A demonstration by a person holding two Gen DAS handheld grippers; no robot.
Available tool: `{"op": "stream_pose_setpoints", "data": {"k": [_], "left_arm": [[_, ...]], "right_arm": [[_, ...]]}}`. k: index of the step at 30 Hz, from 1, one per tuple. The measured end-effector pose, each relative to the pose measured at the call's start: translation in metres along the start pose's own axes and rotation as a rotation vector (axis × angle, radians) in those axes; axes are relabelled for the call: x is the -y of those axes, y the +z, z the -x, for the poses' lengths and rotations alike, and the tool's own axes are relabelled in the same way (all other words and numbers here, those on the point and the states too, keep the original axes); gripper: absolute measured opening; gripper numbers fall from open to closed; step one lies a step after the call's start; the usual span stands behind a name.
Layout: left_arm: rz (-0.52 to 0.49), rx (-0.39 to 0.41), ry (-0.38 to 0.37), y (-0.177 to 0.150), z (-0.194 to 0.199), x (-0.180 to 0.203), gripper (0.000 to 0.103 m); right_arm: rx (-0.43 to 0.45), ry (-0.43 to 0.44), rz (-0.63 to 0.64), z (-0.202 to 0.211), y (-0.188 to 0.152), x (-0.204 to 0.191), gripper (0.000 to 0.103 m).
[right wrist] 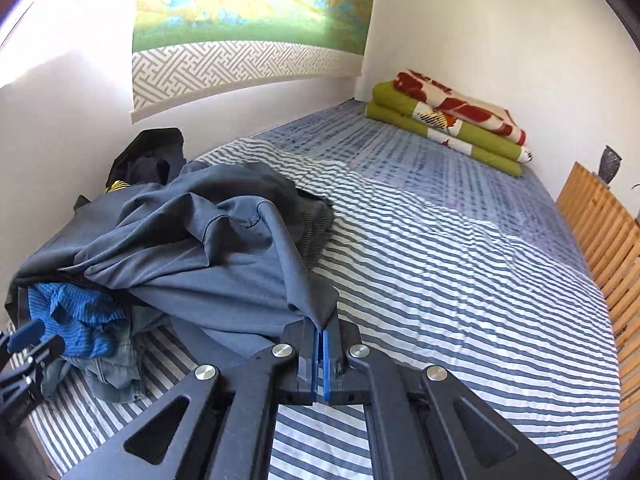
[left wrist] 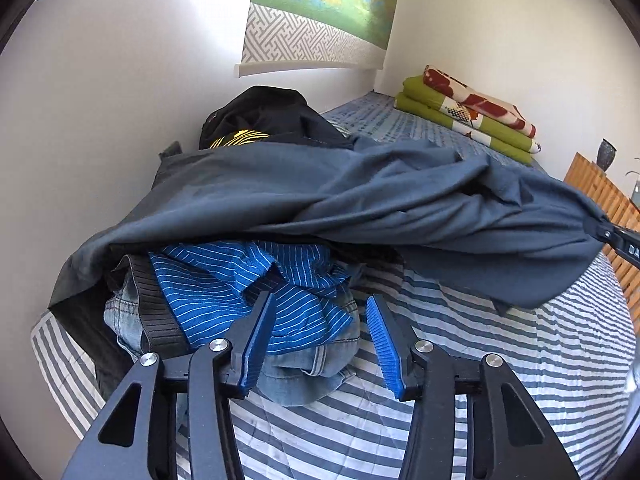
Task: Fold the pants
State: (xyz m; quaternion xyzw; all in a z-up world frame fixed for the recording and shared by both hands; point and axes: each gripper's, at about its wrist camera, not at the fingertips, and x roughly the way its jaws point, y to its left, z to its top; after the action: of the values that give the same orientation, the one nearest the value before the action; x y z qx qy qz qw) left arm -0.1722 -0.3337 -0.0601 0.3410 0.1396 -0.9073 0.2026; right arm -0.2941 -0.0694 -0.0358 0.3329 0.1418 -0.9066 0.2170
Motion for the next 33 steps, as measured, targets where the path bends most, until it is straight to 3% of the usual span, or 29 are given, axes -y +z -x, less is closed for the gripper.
{"op": "stream_pose_setpoints", "data": {"k": [7, 15, 18, 21, 24, 26, 33], "left_arm": [[-0.077, -0.005, -0.025, -0.012, 0.009, 0.029, 0.051], [-0.222, -0.009, -0.127, -0.036, 0.024, 0.112, 0.051], [-0.286, -0.025, -0.155, -0.052, 0.028, 0.146, 0.051], [-0.349, -0.071, -0.180, -0.070, 0.023, 0.173, 0.052], [-0.360, -0.135, -0.218, -0.082, 0.011, 0.188, 0.052], [-0.354, -0.168, -0.219, -0.090, 0.002, 0.191, 0.053], [-0.320, -0.311, -0.241, -0.117, -0.035, 0.180, 0.053]], "right_arm": [[-0.017, -0.143, -0.057, 0.058, -0.055, 0.066, 0.001], [-0.140, -0.298, -0.209, 0.114, -0.154, 0.155, 0.001], [-0.196, -0.300, -0.278, 0.132, -0.195, 0.184, 0.001], [-0.271, -0.220, -0.273, 0.131, -0.224, 0.183, 0.002], [-0.267, -0.197, -0.236, 0.135, -0.235, 0.167, 0.024], [-0.237, -0.161, -0.227, 0.138, -0.230, 0.159, 0.058], [-0.183, -0.055, -0.176, 0.106, -0.180, 0.132, 0.063]]}}
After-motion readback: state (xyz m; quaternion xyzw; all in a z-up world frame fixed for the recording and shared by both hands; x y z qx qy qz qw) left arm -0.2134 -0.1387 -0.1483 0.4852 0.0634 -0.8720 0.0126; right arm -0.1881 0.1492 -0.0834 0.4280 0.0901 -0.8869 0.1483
